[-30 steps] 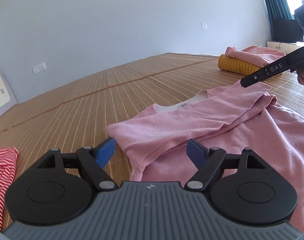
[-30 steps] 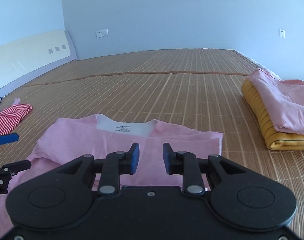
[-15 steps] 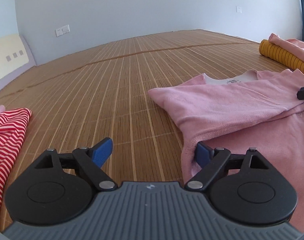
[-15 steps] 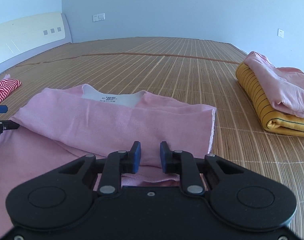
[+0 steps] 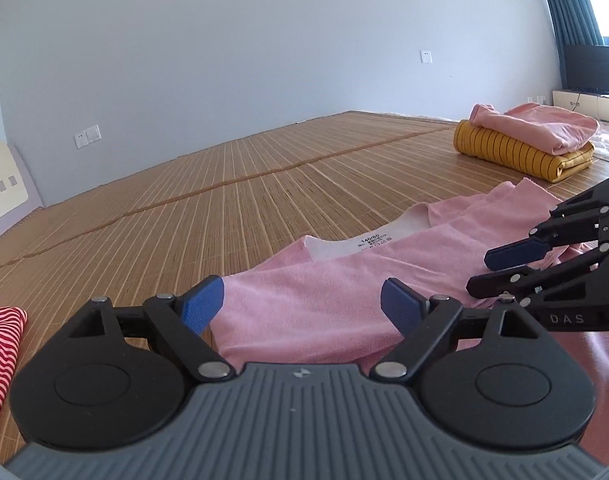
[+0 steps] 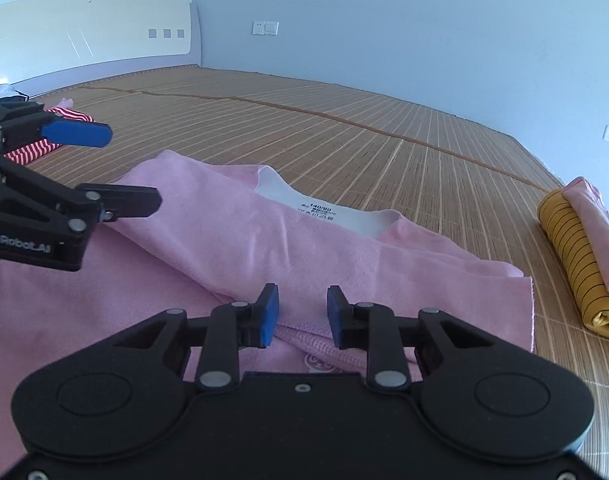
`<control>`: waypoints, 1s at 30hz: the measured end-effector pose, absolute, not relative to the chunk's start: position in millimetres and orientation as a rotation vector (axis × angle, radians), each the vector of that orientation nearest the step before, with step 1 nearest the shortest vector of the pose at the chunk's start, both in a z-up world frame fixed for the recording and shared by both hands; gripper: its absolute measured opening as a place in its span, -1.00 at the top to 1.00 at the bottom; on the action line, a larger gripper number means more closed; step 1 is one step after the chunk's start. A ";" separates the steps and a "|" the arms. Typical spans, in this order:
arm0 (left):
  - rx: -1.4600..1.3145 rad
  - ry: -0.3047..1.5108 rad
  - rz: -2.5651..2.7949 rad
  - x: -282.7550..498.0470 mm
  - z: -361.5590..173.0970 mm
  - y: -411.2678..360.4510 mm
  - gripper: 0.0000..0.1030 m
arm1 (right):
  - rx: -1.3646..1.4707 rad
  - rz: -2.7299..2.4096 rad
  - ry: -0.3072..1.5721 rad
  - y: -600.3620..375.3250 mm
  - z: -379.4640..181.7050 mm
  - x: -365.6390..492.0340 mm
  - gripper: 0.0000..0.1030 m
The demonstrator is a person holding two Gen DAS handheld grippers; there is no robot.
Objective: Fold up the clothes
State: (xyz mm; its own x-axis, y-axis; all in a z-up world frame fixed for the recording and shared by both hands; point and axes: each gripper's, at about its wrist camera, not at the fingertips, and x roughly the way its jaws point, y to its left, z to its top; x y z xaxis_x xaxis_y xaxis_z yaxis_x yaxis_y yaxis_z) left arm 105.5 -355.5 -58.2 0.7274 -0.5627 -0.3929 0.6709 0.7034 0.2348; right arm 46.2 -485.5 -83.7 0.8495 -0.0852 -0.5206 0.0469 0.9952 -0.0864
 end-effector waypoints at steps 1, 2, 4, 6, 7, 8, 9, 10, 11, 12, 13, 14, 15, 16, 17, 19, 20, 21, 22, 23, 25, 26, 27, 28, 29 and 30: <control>0.434 0.336 -0.687 110.5 -64.4 -365.3 -0.73 | -0.062 -0.077 0.545 -488.1 -85.7 42.7 0.44; 0.468 0.344 -0.666 113.4 -71.0 -367.5 -0.73 | -0.053 -0.086 0.541 -491.2 -87.6 39.1 0.42; 0.509 0.353 -0.635 120.1 -83.9 -366.6 -0.73 | -0.025 -0.105 0.547 -501.5 -89.0 31.3 0.43; 0.441 0.378 -0.640 127.4 -84.6 -348.1 -0.74 | 0.004 -0.126 0.552 -511.9 -90.3 23.5 0.43; 0.417 0.410 -0.626 132.9 -82.5 -341.0 -0.75 | 0.025 -0.140 0.553 -517.1 -89.9 19.6 0.47; 0.405 0.424 -0.610 137.2 -80.5 -333.6 -0.75 | 0.045 -0.155 0.553 -522.2 -89.5 15.6 0.49; 0.418 0.418 -0.589 139.7 -80.5 -326.3 -0.76 | 0.064 -0.170 0.553 -527.0 -89.1 11.5 0.52; 0.440 0.410 -0.577 141.6 -81.2 -319.8 -0.76 | 0.072 -0.186 0.549 -530.4 -89.3 6.3 0.53; 0.449 0.410 -0.572 142.6 -80.7 -310.7 -0.76 | 0.079 -0.202 0.547 -533.6 -89.2 1.2 0.53; 0.439 0.432 -0.555 142.7 -78.0 -300.8 -0.76 | 0.081 -0.216 0.556 -535.7 -87.2 -3.4 0.53; 0.431 0.462 -0.533 142.8 -75.5 -294.0 -0.76 | 0.089 -0.228 0.577 -536.9 -82.4 -6.6 0.53; 0.395 0.488 -0.545 140.5 -70.1 -281.7 -0.76 | 0.106 -0.232 0.583 -537.2 -75.0 -13.2 0.49; 0.371 0.515 -0.552 137.2 -65.4 -273.4 -0.74 | 0.120 -0.232 0.566 -534.9 -67.3 -23.5 0.42; 0.352 0.537 -0.548 131.2 -60.3 -265.3 -0.74 | 0.134 -0.232 0.550 -532.7 -59.6 -33.8 0.21; 0.334 0.538 -0.562 120.7 -55.9 -259.6 -0.74 | 0.145 -0.229 0.533 -529.2 -52.9 -43.1 0.10; 0.294 0.534 -0.611 96.9 -47.5 -250.9 -0.74 | 0.138 -0.192 0.505 -510.7 -49.3 -51.0 0.09; 0.269 0.530 -0.655 83.1 -44.7 -251.5 -0.75 | 0.132 -0.169 0.494 -500.7 -48.5 -53.4 0.11; 0.249 0.526 -0.692 70.1 -43.6 -253.6 -0.76 | 0.114 -0.132 0.501 -486.5 -53.5 -47.6 0.14; 0.251 0.522 -0.711 56.7 -47.3 -260.4 -0.76 | 0.089 -0.100 0.526 -473.0 -60.7 -41.3 0.25; 0.254 0.518 -0.730 43.2 -51.1 -267.4 -0.76 | 0.058 -0.078 0.560 -459.8 -69.7 -36.3 0.28; 0.349 0.541 -0.714 19.7 -67.2 -282.1 -0.76 | 0.001 -0.059 0.615 -439.9 -87.2 -34.1 0.28; 0.411 0.535 -0.700 7.7 -76.0 -284.5 -0.76 | -0.026 -0.064 0.630 -435.1 -94.2 -39.0 0.28; 0.448 0.503 -0.685 -0.8 -82.1 -280.6 -0.77 | -0.030 -0.084 0.627 -436.7 -94.7 -46.4 0.28; 0.484 0.470 -0.668 -9.2 -88.1 -276.5 -0.77 | -0.035 -0.106 0.628 -439.0 -94.9 -53.4 0.28; 0.497 0.434 -0.638 -16.5 -90.8 -266.3 -0.78 | -0.041 -0.146 0.649 -445.0 -93.8 -59.4 0.28; 0.508 0.431 -0.610 -20.3 -91.6 -257.2 -0.79 | -0.044 -0.190 0.662 -453.2 -92.6 -68.3 0.28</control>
